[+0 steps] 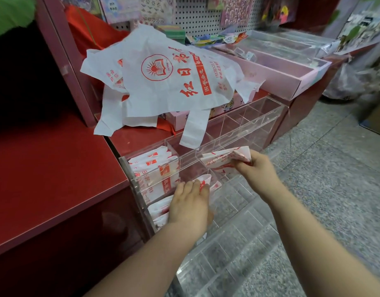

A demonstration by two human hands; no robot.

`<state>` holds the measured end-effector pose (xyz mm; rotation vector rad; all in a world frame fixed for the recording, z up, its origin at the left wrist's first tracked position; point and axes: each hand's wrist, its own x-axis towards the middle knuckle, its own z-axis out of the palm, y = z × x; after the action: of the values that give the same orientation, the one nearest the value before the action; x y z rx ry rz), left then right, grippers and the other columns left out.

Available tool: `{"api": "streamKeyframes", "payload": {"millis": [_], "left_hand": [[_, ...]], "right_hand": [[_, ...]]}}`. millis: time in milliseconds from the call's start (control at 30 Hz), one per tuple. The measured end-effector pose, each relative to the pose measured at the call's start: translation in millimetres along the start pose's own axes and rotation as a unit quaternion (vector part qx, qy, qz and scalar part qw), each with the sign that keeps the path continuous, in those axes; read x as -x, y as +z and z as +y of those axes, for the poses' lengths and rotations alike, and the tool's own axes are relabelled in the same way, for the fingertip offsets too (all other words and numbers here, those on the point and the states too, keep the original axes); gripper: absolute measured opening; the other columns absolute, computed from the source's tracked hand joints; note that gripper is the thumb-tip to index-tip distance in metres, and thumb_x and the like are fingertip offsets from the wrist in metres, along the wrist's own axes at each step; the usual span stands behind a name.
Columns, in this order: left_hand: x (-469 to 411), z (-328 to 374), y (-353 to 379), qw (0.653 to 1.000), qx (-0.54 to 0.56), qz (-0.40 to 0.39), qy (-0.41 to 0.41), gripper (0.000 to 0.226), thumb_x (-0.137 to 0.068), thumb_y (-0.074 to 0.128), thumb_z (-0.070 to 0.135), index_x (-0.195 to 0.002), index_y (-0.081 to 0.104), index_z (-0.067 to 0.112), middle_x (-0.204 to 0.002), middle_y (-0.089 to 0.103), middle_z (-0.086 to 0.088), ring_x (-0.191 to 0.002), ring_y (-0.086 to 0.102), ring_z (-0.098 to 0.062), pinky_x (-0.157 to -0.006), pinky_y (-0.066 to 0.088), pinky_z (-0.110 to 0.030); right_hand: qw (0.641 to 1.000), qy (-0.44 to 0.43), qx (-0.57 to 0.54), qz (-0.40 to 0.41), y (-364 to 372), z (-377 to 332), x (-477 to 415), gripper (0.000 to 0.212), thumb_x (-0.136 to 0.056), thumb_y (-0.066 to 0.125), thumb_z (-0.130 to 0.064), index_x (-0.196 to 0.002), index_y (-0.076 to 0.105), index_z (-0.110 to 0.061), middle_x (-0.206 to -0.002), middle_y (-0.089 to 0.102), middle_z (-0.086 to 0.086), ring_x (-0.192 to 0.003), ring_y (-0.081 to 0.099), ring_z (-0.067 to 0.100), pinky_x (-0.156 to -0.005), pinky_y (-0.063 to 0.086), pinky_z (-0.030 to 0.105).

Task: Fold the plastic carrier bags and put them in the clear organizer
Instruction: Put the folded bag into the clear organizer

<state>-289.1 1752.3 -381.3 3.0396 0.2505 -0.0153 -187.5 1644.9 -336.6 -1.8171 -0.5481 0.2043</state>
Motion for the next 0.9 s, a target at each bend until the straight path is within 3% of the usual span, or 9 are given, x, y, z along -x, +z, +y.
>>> {"api": "streamKeyframes", "payload": {"millis": [100,400,467,533,600,667,733,867,900], "left_hand": [[1.7,-2.9,6.1,0.999,0.022,0.029,0.008,0.059,-0.091,0.048,0.040,-0.142,0.031,0.014,-0.144,0.034,-0.004,-0.133,0.027,-0.020,-0.106,-0.002,-0.032],[10.2,-10.3,4.9,0.995,0.079,0.011,0.051,0.063,-0.094,0.044,0.036,-0.148,0.015,0.021,-0.145,0.034,0.005,-0.133,0.027,-0.012,-0.109,-0.009,-0.025],[11.0,-12.8,7.2,0.994,0.083,0.015,0.065,0.065,-0.094,0.044,0.036,-0.148,0.011,0.021,-0.147,0.031,0.005,-0.134,0.025,-0.012,-0.110,-0.010,-0.026],[11.4,-13.1,7.7,0.993,0.079,0.015,0.083,0.066,-0.094,0.043,0.036,-0.148,0.009,0.019,-0.148,0.027,0.006,-0.135,0.023,-0.011,-0.111,-0.010,-0.028],[11.2,-14.5,13.9,0.993,0.066,0.034,0.091,0.065,-0.092,0.046,0.034,-0.147,0.019,0.012,-0.145,0.035,0.001,-0.133,0.032,-0.013,-0.113,-0.004,-0.030],[13.9,-15.9,16.1,0.991,0.061,0.075,0.092,0.063,-0.074,0.058,0.037,-0.128,0.053,0.006,-0.120,0.061,-0.003,-0.108,0.059,-0.016,-0.109,0.020,-0.038],[14.2,-16.1,18.1,0.988,0.055,0.106,0.097,0.061,-0.052,0.069,0.043,-0.104,0.070,0.011,-0.094,0.071,0.003,-0.083,0.068,-0.011,-0.096,0.043,-0.034],[15.7,-15.1,18.7,0.985,0.047,0.128,0.104,0.068,-0.033,0.088,0.039,-0.093,0.072,0.010,-0.085,0.071,0.003,-0.077,0.068,-0.012,-0.095,0.029,-0.033],[15.6,-15.2,17.8,0.986,0.044,0.128,0.098,0.068,-0.031,0.088,0.037,-0.092,0.072,0.010,-0.084,0.071,0.003,-0.076,0.068,-0.012,-0.095,0.028,-0.034]], "right_hand": [[1.000,-0.006,-0.004,-0.003,3.3,-1.1,-0.1,0.038,-0.083,0.044,0.019,-0.090,0.061,-0.015,-0.072,0.059,-0.011,-0.057,0.056,-0.016,-0.057,0.042,0.002],[0.987,0.055,-0.131,-0.078,12.7,11.0,-4.1,0.026,-0.083,0.047,0.018,-0.094,0.062,-0.001,-0.068,0.070,-0.007,-0.068,0.067,0.004,-0.063,0.051,0.015],[0.991,0.049,-0.077,-0.102,19.3,12.3,-4.9,0.026,-0.082,0.050,0.018,-0.096,0.062,0.000,-0.073,0.068,-0.006,-0.067,0.064,-0.001,-0.066,0.052,0.015],[0.990,-0.001,0.075,-0.120,26.2,14.7,-6.0,0.024,-0.080,0.053,0.015,-0.090,0.066,-0.002,-0.075,0.065,0.001,-0.066,0.059,0.000,-0.068,0.048,0.018],[0.958,-0.073,0.250,-0.121,30.3,16.6,-10.7,0.019,-0.077,0.055,0.009,-0.086,0.068,-0.003,-0.077,0.065,0.010,-0.077,0.056,0.015,-0.072,0.039,0.029],[0.901,-0.132,0.391,-0.132,31.0,16.3,-15.8,0.015,-0.077,0.057,0.000,-0.087,0.067,-0.005,-0.081,0.065,0.010,-0.089,0.050,0.023,-0.072,0.024,0.028],[0.849,-0.168,0.476,-0.156,34.2,10.9,-17.6,0.009,-0.077,0.059,-0.007,-0.084,0.065,-0.008,-0.083,0.065,0.005,-0.091,0.048,0.023,-0.069,0.017,0.027],[0.758,-0.272,0.563,-0.186,45.4,5.9,-13.1,0.014,-0.040,0.065,-0.015,-0.047,0.054,-0.019,-0.044,0.053,-0.009,-0.052,0.052,0.017,-0.052,0.033,0.018],[0.758,-0.282,0.562,-0.173,47.6,8.7,-14.0,0.017,-0.040,0.068,-0.015,-0.048,0.054,-0.020,-0.043,0.049,-0.011,-0.053,0.052,0.017,-0.052,0.033,0.016]]}}
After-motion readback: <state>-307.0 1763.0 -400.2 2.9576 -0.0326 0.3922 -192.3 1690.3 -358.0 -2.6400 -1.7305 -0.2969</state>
